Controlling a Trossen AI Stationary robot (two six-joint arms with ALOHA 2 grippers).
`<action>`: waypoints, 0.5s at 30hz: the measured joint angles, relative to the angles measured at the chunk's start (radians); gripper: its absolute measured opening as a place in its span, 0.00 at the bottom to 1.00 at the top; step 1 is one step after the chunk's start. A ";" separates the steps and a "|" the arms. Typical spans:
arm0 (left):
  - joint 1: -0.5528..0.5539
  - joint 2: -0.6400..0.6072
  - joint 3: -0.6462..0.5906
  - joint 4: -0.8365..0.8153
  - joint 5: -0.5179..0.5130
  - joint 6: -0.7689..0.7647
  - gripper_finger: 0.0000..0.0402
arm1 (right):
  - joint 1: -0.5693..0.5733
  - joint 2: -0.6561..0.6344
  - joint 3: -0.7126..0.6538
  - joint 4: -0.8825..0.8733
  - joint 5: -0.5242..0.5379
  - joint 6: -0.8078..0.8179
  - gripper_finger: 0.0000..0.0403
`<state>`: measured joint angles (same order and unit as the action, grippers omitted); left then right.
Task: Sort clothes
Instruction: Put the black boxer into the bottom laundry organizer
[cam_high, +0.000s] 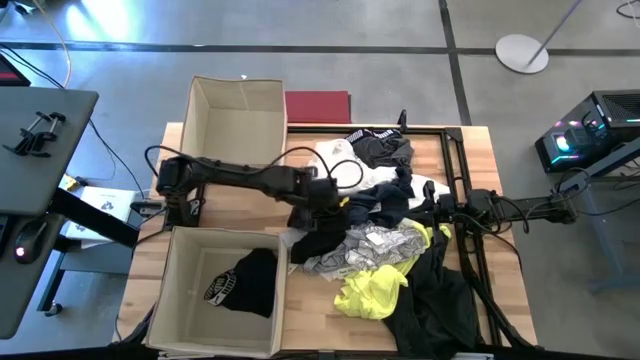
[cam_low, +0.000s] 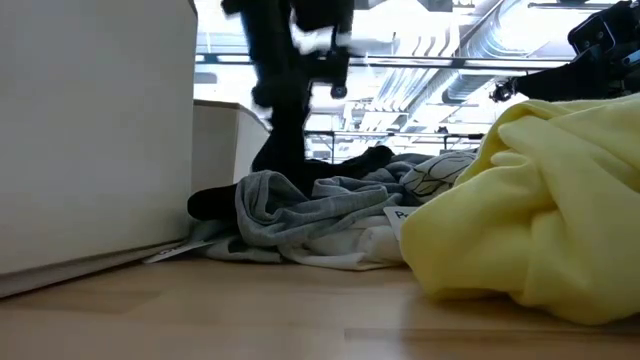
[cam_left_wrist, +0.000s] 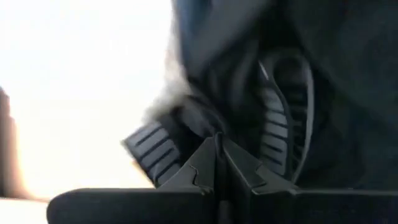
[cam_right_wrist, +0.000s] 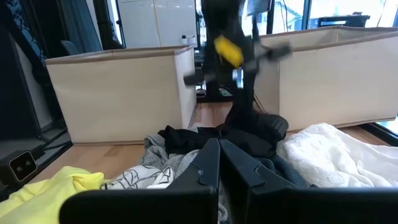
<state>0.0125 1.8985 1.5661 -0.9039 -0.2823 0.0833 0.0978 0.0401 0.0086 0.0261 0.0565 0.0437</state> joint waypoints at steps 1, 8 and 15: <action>-0.011 -0.005 0.041 -0.023 -0.023 0.001 0.01 | 0.000 0.001 0.000 0.000 0.000 0.000 0.00; -0.102 -0.046 0.332 -0.055 -0.173 0.126 0.00 | 0.000 0.016 0.000 0.000 0.000 0.000 0.00; -0.231 -0.105 0.574 -0.060 -0.456 0.318 0.00 | 0.000 0.018 0.000 0.000 0.000 0.000 0.00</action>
<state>-0.2190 1.7934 2.1397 -0.9634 -0.7385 0.4011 0.0978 0.0586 0.0086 0.0261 0.0563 0.0438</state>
